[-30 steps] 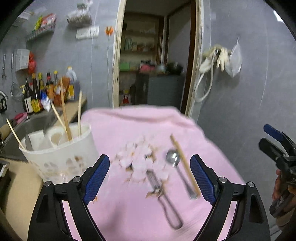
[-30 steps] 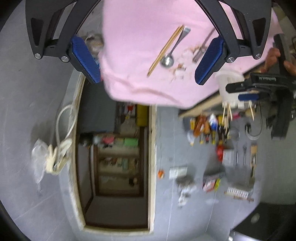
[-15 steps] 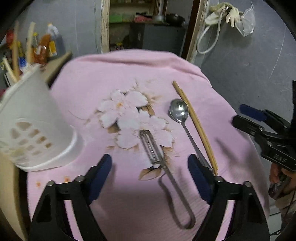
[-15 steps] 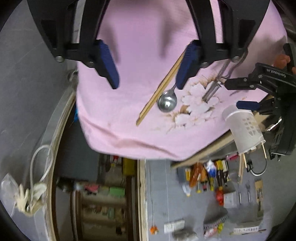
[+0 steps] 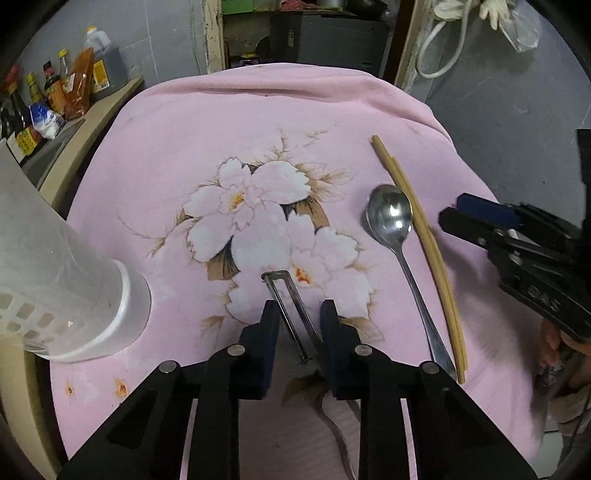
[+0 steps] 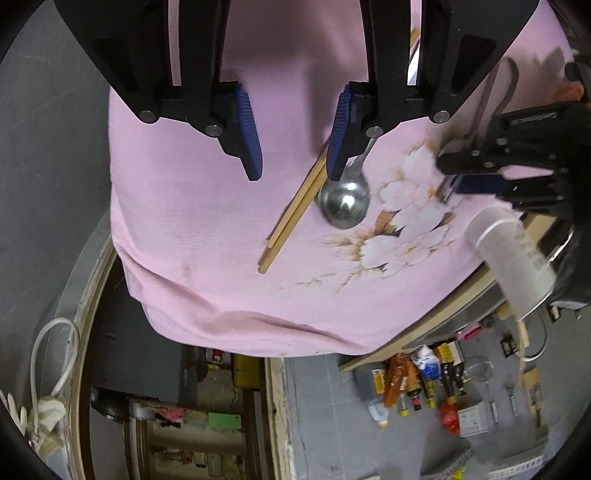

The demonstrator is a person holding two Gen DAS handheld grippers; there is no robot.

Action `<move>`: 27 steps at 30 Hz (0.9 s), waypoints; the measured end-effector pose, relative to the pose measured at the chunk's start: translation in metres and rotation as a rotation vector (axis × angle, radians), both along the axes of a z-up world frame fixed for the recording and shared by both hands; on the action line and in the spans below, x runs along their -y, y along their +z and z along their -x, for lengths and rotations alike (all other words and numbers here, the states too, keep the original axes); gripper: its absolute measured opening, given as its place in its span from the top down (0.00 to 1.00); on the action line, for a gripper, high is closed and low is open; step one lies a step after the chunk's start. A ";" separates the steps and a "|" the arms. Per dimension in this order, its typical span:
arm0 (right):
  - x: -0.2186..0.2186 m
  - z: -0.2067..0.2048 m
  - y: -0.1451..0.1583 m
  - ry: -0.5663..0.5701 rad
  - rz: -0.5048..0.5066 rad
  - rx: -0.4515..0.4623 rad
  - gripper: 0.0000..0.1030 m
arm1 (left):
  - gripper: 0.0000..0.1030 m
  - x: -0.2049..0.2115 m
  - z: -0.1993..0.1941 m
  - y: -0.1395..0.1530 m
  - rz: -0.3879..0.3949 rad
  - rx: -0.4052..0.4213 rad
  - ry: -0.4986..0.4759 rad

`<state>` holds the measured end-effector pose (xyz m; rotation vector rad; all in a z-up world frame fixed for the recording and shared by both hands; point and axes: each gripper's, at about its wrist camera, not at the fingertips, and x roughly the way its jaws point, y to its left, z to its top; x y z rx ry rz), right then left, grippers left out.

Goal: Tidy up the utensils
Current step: 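Grasp the bent wire utensil with the left tool while the right tool grasps a chopstick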

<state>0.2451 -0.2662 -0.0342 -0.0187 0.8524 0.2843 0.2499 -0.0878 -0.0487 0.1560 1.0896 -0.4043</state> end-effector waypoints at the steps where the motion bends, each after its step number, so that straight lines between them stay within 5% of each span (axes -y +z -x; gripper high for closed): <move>1: 0.001 -0.006 -0.002 -0.004 -0.002 -0.007 0.69 | 0.82 -0.001 -0.002 0.000 0.006 -0.003 0.003; 9: 0.001 -0.043 -0.014 -0.019 -0.045 -0.074 0.88 | 0.82 -0.007 -0.001 0.002 0.019 0.011 -0.023; 15: 0.002 -0.036 -0.015 0.006 -0.080 -0.092 0.93 | 0.82 -0.008 0.000 0.000 0.024 0.022 -0.035; 23: -0.011 -0.007 -0.009 0.095 0.143 -0.092 0.93 | 0.81 -0.009 -0.002 0.001 0.021 -0.004 -0.085; 27: -0.014 -0.019 -0.013 0.104 0.165 -0.139 0.78 | 0.81 0.000 -0.008 0.001 -0.028 -0.036 -0.093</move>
